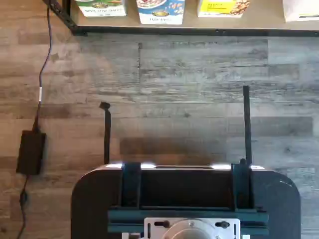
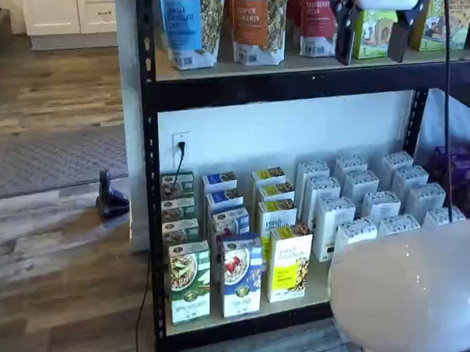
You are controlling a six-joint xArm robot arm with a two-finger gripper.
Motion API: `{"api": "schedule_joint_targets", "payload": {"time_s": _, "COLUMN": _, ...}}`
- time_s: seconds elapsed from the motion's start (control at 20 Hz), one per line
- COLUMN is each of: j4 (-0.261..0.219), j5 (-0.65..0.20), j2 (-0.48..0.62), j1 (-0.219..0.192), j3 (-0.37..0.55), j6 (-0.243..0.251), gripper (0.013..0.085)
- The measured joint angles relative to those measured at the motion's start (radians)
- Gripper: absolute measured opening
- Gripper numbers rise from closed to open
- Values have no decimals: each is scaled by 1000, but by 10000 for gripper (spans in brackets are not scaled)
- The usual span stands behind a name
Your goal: Pick up the blue and white box that is on the bottom shelf, the second box from the left
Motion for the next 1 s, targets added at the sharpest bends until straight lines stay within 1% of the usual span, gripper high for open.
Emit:
{"api": "schedule_joint_targets", "payload": {"time_s": 0.15, "j4": 42, "j5": -21, "j2": -13, "j1": -38, "j3": 12, "j6": -20, "gripper": 850}}
{"api": "schedule_joint_targets", "payload": {"time_s": 0.25, "j4": 52, "j5": -29, "j2": -16, "j1": -43, "j3": 16, "j6": -22, "gripper": 850}}
{"api": "schedule_joint_targets", "payload": {"time_s": 0.45, "j4": 52, "j5": -37, "j2": -17, "j1": -31, "j3": 23, "j6": -12, "gripper": 850}}
{"api": "schedule_joint_targets", "payload": {"time_s": 0.65, "j4": 36, "j5": -59, "j2": -19, "j1": -1, "j3": 45, "j6": 10, "gripper": 850}}
{"api": "schedule_joint_targets", "payload": {"time_s": 0.75, "j4": 36, "j5": -66, "j2": -18, "j1": 0, "j3": 57, "j6": 12, "gripper": 850}}
{"api": "schedule_joint_targets", "payload": {"time_s": 1.0, "j4": 8, "j5": -103, "j2": -26, "j1": 21, "j3": 104, "j6": 21, "gripper": 850}}
